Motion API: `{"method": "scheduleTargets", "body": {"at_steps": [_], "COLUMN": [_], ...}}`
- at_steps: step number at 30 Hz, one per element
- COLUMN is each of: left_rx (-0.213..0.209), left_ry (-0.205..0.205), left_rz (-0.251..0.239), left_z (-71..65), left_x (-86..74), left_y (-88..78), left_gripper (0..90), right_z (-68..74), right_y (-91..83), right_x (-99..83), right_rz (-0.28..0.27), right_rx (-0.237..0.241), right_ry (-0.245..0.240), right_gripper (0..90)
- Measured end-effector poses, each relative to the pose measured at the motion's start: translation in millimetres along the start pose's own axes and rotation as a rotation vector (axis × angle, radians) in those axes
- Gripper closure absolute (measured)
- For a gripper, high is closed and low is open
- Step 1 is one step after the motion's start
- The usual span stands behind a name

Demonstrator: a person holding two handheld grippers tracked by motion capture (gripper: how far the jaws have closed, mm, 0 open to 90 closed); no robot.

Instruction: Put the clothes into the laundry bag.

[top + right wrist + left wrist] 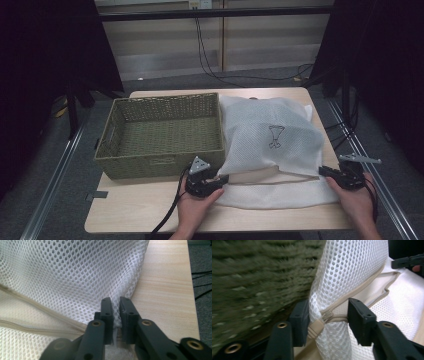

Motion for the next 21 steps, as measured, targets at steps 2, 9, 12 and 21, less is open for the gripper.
{"method": "scheduleTargets", "body": {"at_steps": [2,9,12,21], "left_rx": [-0.043,-0.084,-0.041,-0.114], "left_ry": [0.009,-0.009,0.068,0.085], "left_rz": [0.056,0.044,0.124,0.070], "left_z": [-3.6,-3.9,-5.4,-12.0], "left_x": [-2.6,5.5,-7.0,-0.7], "left_y": [6.0,7.0,18.2,10.3], "left_gripper": [69.3,79.8,79.3,59.1], "right_z": [-0.3,-34.9,-37.0,-36.4], "right_y": [-2.8,-16.0,-6.8,-12.1], "right_x": [3.8,19.0,11.7,14.0], "right_rz": [-0.015,-0.097,-0.032,-0.128], "right_rx": [-0.024,-0.194,-0.220,-0.051], "right_ry": [-0.035,-0.009,-0.014,0.061], "right_gripper": [86.3,88.0,87.7,54.2]}}
Point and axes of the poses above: each handheld gripper's, and its own axes: y roughly forward along the jaws, x roughly out of its top, z roughly to its left, the point moved 7 cm from there along y, roughly forward along the jaws, and after that the axes turned 4 degrees about -y, right-handed, at the moved point
